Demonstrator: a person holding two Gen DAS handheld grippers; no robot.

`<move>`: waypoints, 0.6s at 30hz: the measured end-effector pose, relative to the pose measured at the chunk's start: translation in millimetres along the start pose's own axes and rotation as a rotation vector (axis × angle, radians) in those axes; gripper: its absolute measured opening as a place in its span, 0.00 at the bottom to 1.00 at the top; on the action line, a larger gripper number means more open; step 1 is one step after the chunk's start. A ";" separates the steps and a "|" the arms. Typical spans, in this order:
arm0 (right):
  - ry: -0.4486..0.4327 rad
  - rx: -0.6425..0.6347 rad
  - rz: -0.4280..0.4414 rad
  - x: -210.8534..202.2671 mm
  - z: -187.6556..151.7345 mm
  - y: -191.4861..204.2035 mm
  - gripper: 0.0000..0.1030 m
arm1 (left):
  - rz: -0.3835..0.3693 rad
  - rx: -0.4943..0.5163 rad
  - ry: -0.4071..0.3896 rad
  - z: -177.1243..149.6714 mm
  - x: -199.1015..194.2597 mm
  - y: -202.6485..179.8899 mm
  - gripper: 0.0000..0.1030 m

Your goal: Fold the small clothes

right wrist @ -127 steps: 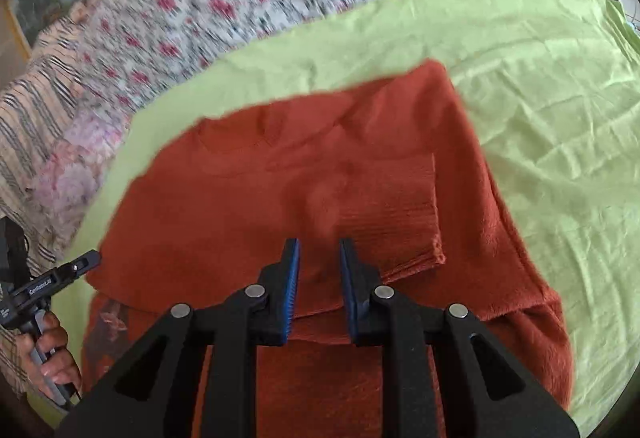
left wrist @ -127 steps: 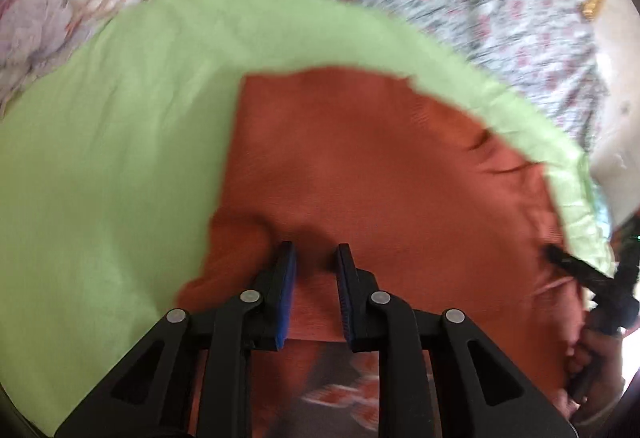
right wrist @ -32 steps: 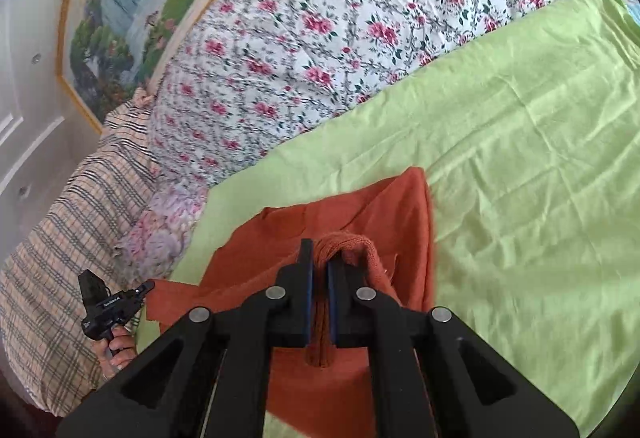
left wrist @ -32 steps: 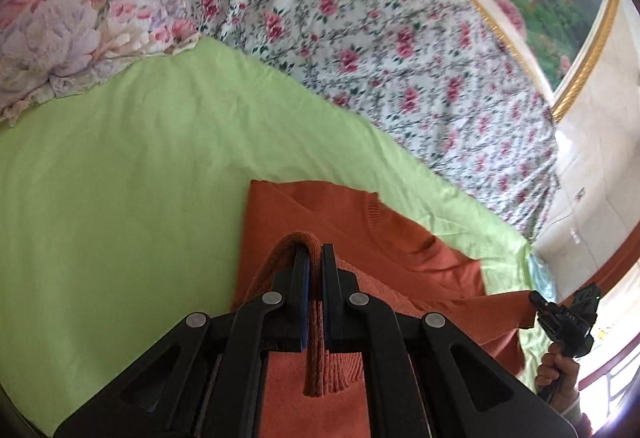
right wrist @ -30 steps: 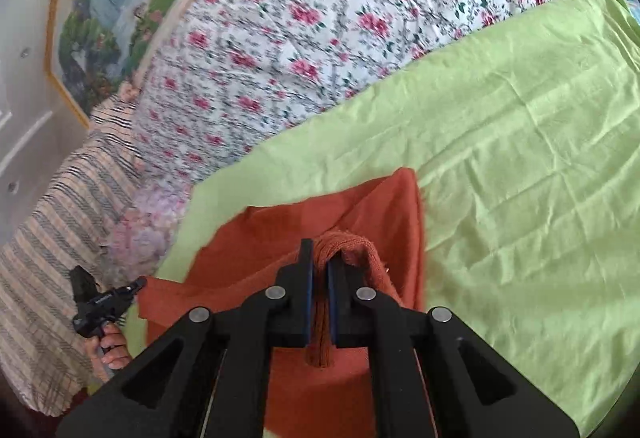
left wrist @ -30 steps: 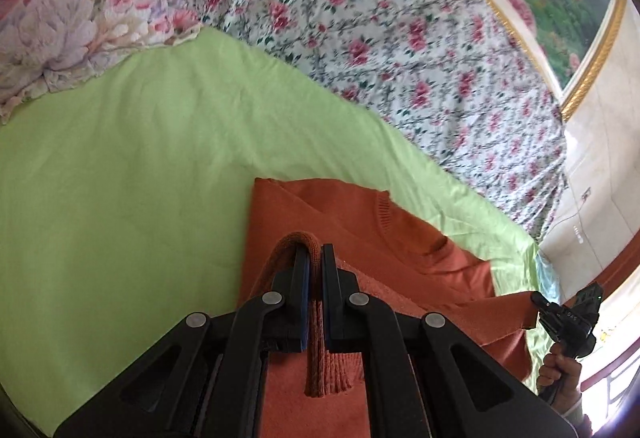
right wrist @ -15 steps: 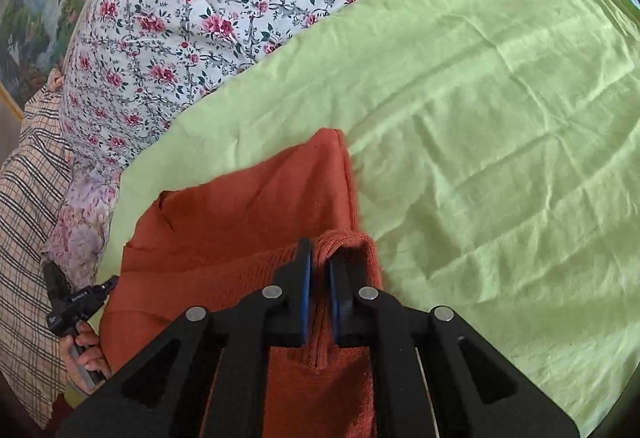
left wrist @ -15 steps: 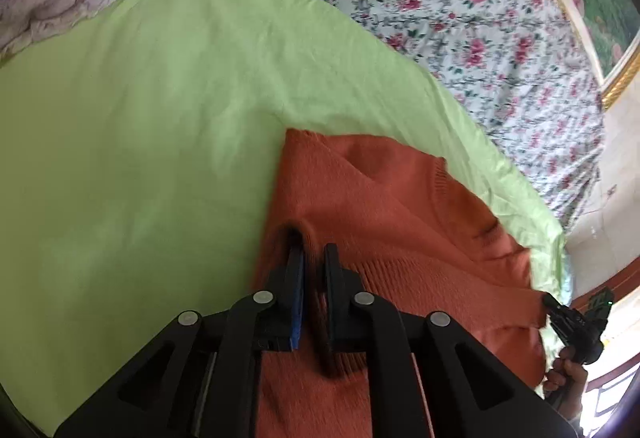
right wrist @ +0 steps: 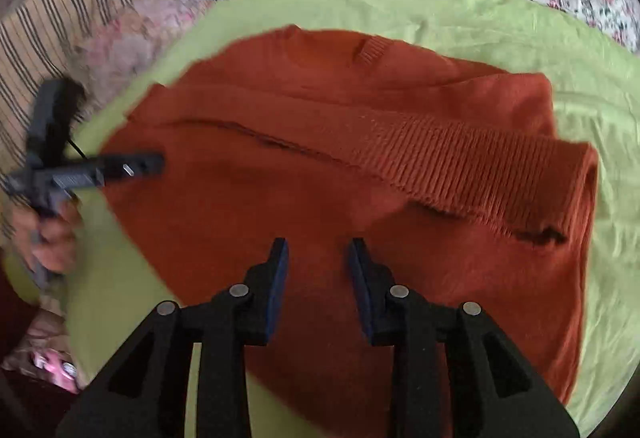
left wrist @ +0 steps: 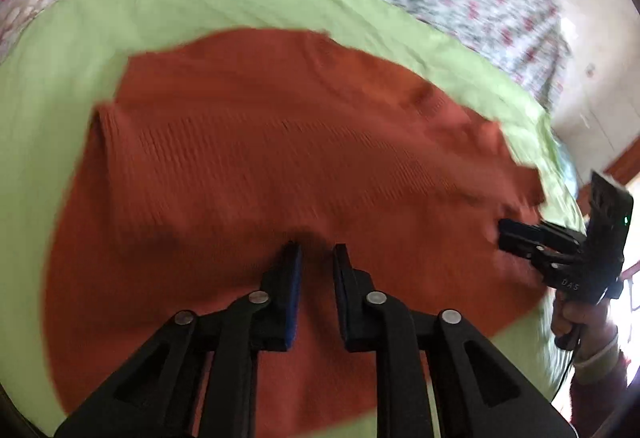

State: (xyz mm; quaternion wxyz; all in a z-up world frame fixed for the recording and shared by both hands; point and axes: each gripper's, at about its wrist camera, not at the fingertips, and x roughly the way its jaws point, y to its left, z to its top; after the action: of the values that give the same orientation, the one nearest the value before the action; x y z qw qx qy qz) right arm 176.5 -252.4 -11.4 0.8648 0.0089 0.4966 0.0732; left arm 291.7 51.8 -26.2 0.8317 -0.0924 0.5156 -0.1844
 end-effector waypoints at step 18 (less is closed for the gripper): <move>-0.211 0.365 -0.139 -54.7 -7.0 -60.7 0.32 | 0.052 -0.232 -0.182 -7.9 -61.5 41.5 0.20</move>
State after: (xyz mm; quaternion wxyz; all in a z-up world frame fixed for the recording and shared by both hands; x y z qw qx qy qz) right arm 150.5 -320.3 26.6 0.8990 0.1389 0.4078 -0.0790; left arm 268.8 114.8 6.6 0.8633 -0.1909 0.4579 -0.0927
